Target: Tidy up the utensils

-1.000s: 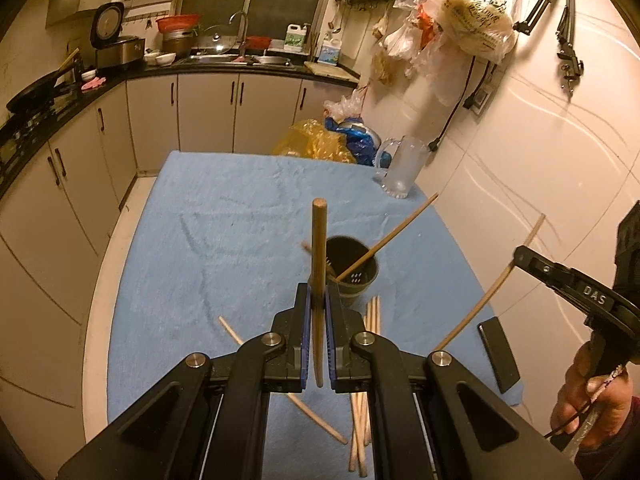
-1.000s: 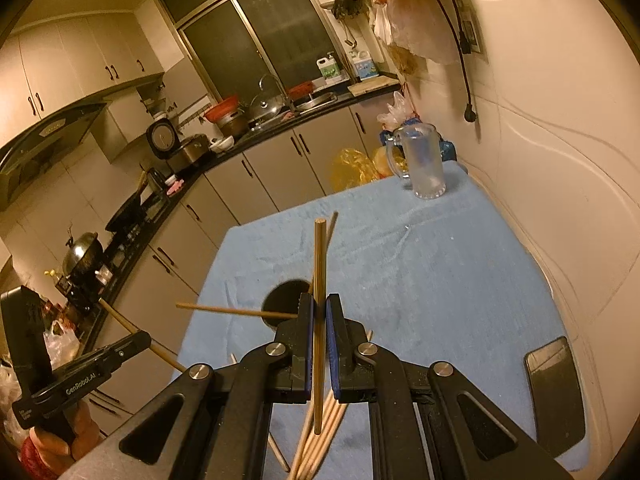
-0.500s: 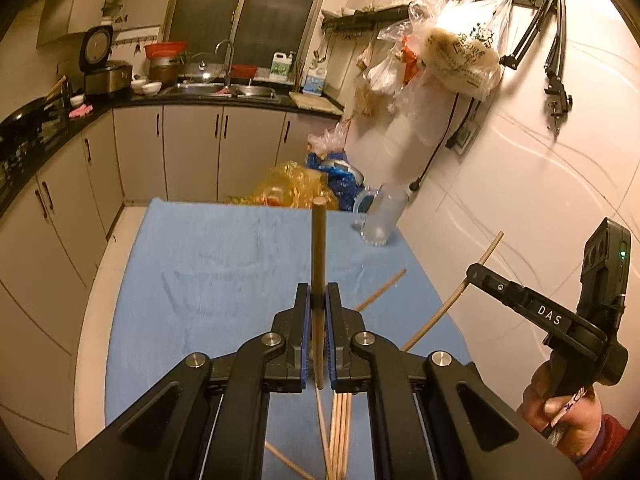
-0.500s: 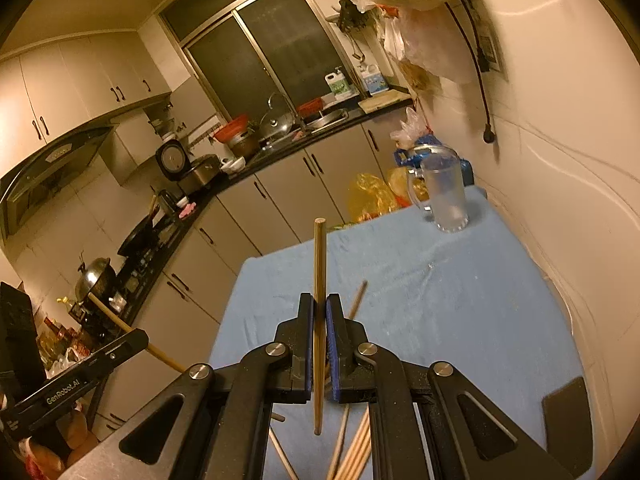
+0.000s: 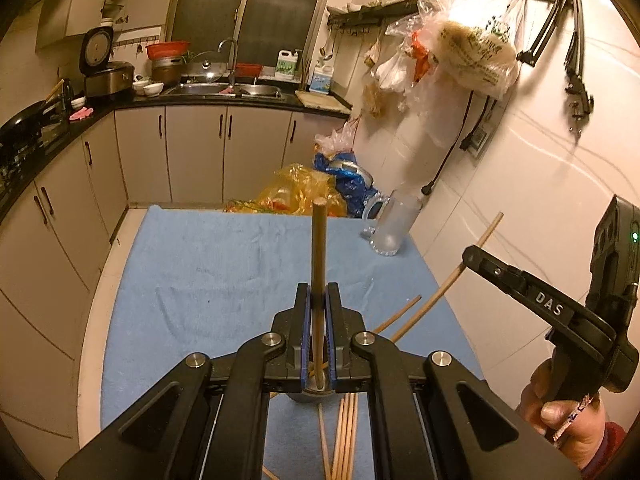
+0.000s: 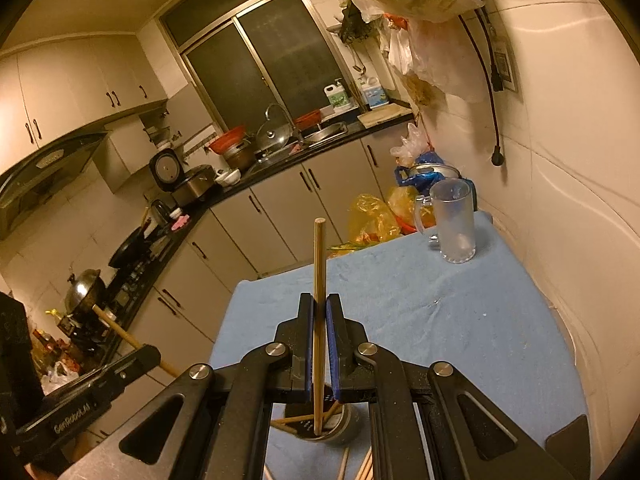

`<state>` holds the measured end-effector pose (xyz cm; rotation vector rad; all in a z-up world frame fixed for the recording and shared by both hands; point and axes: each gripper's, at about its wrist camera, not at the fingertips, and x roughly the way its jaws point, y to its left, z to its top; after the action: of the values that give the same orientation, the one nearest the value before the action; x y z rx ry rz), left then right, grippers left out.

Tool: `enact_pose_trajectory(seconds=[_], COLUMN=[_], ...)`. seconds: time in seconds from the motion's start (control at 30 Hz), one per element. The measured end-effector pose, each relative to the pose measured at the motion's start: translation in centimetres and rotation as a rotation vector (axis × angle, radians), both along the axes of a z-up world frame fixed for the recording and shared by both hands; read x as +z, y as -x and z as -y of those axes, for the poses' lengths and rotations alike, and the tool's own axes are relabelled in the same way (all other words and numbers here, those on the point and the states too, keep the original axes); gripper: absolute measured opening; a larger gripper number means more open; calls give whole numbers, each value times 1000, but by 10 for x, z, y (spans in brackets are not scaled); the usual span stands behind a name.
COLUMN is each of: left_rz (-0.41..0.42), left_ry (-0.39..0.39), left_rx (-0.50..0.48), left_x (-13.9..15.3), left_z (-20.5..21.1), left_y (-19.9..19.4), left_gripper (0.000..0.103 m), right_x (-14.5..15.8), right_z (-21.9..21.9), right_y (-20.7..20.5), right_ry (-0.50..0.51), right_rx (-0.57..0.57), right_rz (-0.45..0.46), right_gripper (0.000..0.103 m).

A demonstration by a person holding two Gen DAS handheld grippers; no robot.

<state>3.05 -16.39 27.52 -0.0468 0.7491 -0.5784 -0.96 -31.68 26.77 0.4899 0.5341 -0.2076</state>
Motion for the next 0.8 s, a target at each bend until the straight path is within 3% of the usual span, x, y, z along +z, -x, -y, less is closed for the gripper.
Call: enact_pose_trajectory(seconds=[0.53,0.8], left_rz=[-58,-58], left_ry=[-77,-98], left_rx=[15,18], left_x=[-48,-55], left_z=[9,14], left_y=[-15,-21], left_gripper=[6,6], right_x=[-67,-68], right_z=[0,-3], right_y=[-24,-31], right_ry=[-32,-27], right_rx=[6,29], right_rz=[-142,-159], right_gripper=[7,8])
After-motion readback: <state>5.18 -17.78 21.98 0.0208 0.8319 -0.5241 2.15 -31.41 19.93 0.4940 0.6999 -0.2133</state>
